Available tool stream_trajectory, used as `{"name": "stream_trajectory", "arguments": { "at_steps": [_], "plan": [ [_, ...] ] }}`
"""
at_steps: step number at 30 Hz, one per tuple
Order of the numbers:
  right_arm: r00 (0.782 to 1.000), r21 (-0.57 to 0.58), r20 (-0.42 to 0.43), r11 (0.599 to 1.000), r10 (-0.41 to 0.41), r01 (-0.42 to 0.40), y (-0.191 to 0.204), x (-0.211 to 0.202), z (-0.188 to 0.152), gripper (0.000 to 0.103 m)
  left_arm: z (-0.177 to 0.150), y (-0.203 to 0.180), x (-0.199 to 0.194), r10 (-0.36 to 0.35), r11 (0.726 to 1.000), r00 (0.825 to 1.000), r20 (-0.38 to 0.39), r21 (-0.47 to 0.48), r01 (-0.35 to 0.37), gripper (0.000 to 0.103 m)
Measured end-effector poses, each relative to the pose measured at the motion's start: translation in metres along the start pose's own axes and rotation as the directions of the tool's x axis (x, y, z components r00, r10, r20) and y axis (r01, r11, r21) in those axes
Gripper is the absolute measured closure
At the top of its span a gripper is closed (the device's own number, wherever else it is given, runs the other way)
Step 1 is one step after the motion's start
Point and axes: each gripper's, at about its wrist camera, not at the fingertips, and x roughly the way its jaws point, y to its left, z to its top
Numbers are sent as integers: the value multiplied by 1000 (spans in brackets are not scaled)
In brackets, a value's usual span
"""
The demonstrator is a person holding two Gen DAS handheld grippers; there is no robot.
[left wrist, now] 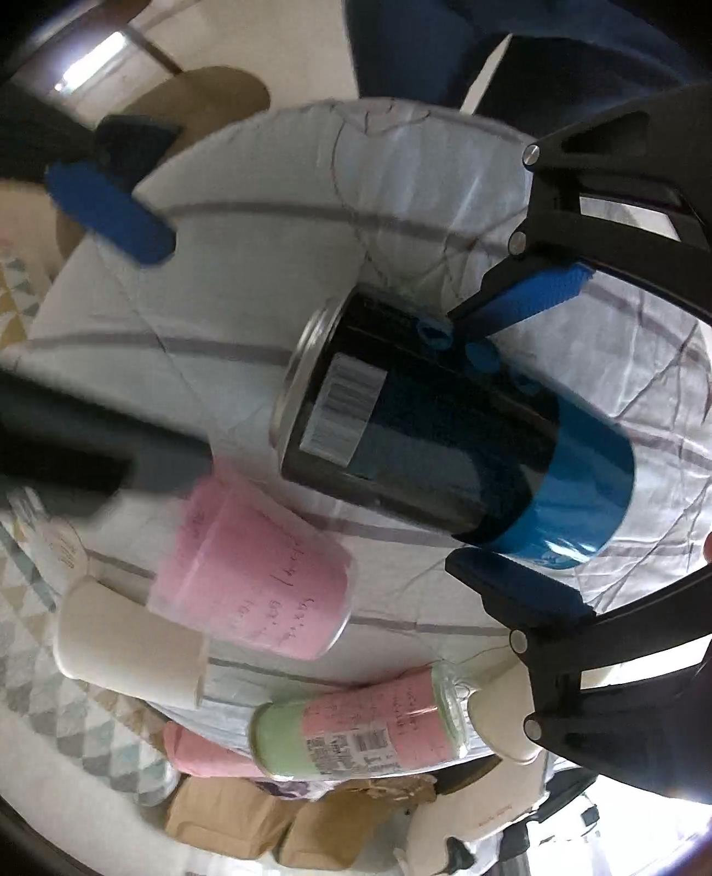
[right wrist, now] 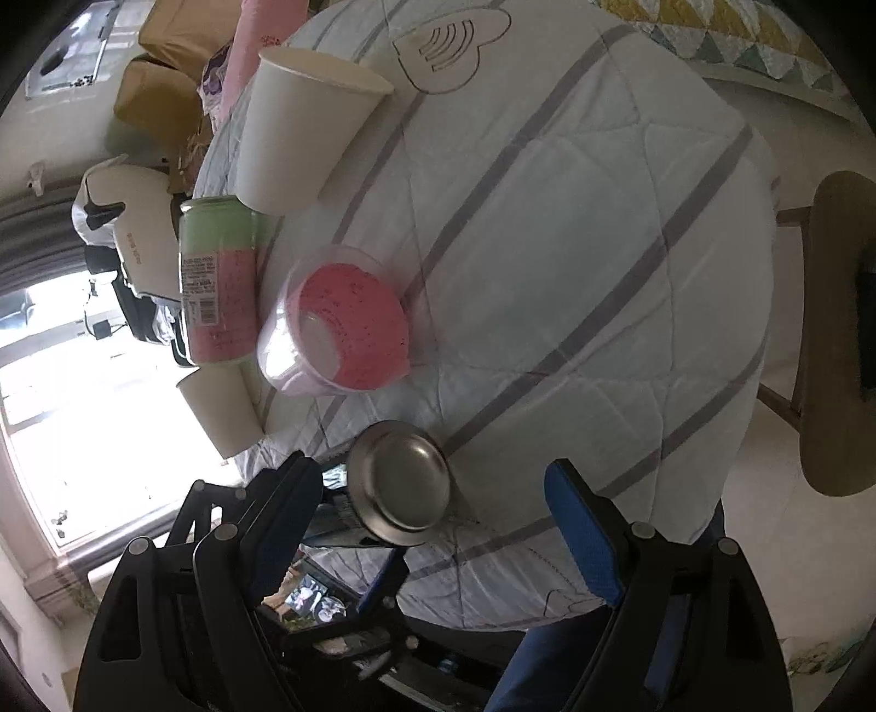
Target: Flip cup upright
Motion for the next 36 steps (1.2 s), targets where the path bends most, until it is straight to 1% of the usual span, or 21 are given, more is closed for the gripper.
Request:
{"name": "stream_trajectory", "arguments": {
  "at_steps": [4,5,7,8,10,12,13,14,15,17,19,20,21,24,28,30,32,34,36],
  "plan": [
    [1000,1,5,1000,6,-6,-2,1,-5,19,-3,11,0,-36,996,999,24,-85,38,25],
    [1000,-5,9,1000,6,-6,-2,0,-6,19,-6,16,-1,-61,991,998,34,-119,65,25],
    [1000,-18,15,1000,-1,2,2,0,-7,19,-12,26,-2,-117,974,993,35,-192,121,25],
    [1000,-23,14,1000,2,-1,3,0,-8,19,-17,31,-3,-139,959,990,34,-244,143,25],
    [1000,-33,8,999,3,-3,6,1,-9,19,-25,40,-4,-170,933,985,38,-316,173,26],
    [1000,-52,0,999,4,-4,14,5,-12,19,-36,49,-5,-212,884,976,45,-417,211,26],
    [1000,-61,-4,998,0,0,18,6,-13,19,-44,53,-6,-227,854,973,50,-470,223,26],
    [1000,-65,-8,998,1,-1,21,8,-13,19,-51,59,-7,-236,816,970,58,-531,230,26],
    [1000,-73,-11,997,4,-5,23,9,-13,19,-56,64,-6,-238,784,969,63,-576,230,26],
    [1000,-97,-16,995,-8,7,31,14,-15,18,-69,74,-5,-244,701,966,88,-672,238,26],
    [1000,-112,-30,994,-10,7,37,19,-15,18,-81,78,-1,-257,621,960,106,-743,248,26],
    [999,-126,-33,992,-24,19,41,22,-16,18,-87,79,1,-261,590,958,118,-766,255,26],
    [999,-133,-35,991,-29,24,43,23,-16,18,-91,78,1,-259,571,958,124,-781,255,26],
    [998,-158,-46,987,-49,41,49,28,-18,18,-101,68,-2,-272,539,952,141,-797,272,26],
    [996,-203,-40,976,-83,73,58,30,-20,18,-112,72,2,-260,527,954,149,-806,269,26],
    [995,-220,-38,972,-95,84,66,33,-24,18,-112,72,0,-245,508,956,159,-819,266,25],
    [993,-237,-39,967,-108,96,71,33,-26,18,-111,71,-2,-240,493,954,181,-824,280,24],
    [992,-269,-31,957,-125,112,76,30,-28,18,-112,70,-7,-232,479,947,221,-822,308,20],
    [989,-308,-20,942,-145,132,85,27,-30,18,-123,79,-13,-229,460,941,250,-824,331,18]
  ]
}}
